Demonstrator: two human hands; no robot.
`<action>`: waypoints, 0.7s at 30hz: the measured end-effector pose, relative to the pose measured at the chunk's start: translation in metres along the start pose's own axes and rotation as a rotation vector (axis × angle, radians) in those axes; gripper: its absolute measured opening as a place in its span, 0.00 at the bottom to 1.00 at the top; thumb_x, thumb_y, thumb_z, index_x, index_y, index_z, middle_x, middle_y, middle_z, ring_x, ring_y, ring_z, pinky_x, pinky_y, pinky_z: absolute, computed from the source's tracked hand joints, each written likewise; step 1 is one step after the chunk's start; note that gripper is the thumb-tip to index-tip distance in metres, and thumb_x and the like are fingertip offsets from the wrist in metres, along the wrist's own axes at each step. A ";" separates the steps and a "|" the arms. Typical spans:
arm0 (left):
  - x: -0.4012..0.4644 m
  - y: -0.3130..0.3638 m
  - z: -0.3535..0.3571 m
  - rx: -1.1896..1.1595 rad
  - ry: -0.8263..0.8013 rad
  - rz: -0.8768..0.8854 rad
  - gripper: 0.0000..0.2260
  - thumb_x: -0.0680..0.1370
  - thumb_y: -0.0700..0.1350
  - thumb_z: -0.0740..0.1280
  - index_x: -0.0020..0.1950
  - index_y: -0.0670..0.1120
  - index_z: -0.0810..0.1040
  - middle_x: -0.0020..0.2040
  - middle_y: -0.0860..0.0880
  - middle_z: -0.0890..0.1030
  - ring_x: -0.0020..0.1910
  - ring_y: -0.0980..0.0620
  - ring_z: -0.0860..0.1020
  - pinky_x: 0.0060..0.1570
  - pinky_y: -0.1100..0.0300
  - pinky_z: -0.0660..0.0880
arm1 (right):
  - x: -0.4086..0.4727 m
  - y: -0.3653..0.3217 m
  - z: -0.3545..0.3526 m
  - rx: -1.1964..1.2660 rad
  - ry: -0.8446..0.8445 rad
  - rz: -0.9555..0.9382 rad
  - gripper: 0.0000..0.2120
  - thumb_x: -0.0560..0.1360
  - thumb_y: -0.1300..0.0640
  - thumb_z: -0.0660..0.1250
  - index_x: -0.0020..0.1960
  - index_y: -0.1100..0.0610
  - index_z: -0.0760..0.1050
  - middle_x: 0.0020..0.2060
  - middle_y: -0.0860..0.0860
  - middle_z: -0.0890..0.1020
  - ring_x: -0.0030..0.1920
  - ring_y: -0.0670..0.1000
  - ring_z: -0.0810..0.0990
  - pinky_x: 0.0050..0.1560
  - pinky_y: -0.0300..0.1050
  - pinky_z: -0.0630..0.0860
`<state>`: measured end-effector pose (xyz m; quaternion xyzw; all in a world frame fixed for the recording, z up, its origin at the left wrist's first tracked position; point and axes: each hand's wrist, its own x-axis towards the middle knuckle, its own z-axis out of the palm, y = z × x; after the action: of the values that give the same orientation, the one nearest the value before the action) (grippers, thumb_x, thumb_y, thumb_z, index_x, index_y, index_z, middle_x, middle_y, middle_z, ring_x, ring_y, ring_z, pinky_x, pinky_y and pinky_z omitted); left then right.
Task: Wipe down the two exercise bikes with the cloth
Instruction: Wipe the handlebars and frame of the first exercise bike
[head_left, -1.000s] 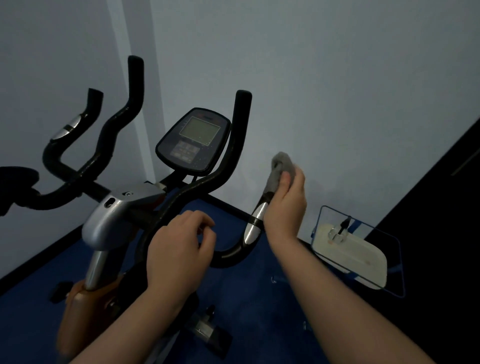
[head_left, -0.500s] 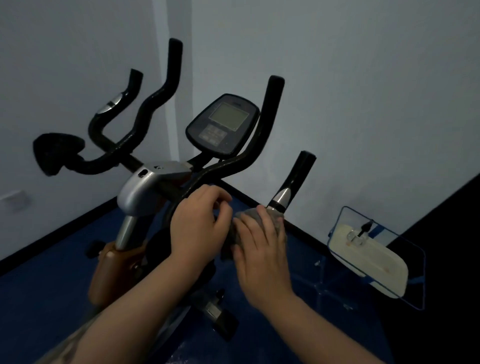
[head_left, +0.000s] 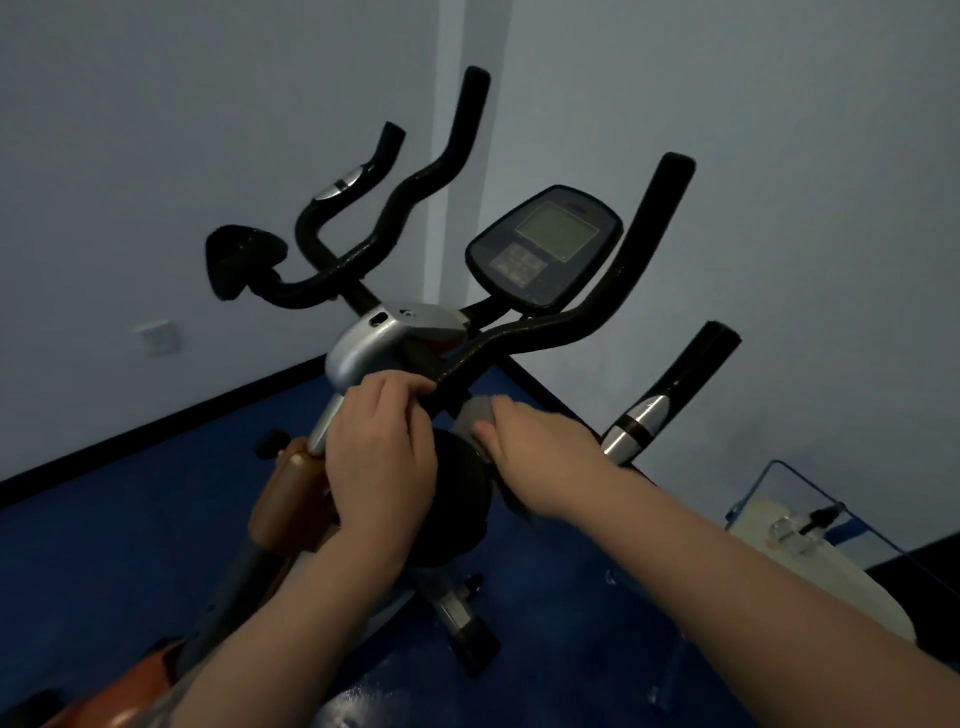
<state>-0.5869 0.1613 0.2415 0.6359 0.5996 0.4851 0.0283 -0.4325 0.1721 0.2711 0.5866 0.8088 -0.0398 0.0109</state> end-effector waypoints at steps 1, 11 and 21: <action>0.000 0.000 0.000 0.009 -0.005 -0.001 0.09 0.76 0.40 0.59 0.50 0.48 0.77 0.46 0.51 0.78 0.44 0.56 0.72 0.42 0.68 0.58 | -0.011 0.003 0.006 -0.075 0.075 -0.038 0.19 0.82 0.45 0.47 0.65 0.56 0.63 0.52 0.53 0.76 0.43 0.54 0.76 0.37 0.46 0.65; -0.001 0.002 0.002 0.002 0.069 -0.100 0.08 0.77 0.44 0.57 0.48 0.49 0.76 0.45 0.52 0.78 0.43 0.53 0.75 0.43 0.62 0.66 | 0.019 -0.009 0.006 0.258 0.177 -0.015 0.16 0.81 0.48 0.51 0.58 0.56 0.72 0.51 0.55 0.80 0.49 0.56 0.78 0.44 0.48 0.71; -0.001 -0.006 0.001 -0.278 0.107 -0.461 0.05 0.78 0.46 0.60 0.45 0.57 0.70 0.42 0.56 0.75 0.37 0.58 0.75 0.35 0.59 0.71 | 0.029 0.007 -0.043 0.333 0.474 -0.374 0.12 0.74 0.48 0.67 0.57 0.46 0.76 0.52 0.44 0.79 0.49 0.43 0.76 0.45 0.40 0.74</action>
<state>-0.5910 0.1628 0.2369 0.4461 0.6568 0.5764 0.1934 -0.4336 0.2054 0.3114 0.4150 0.8647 -0.0350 -0.2808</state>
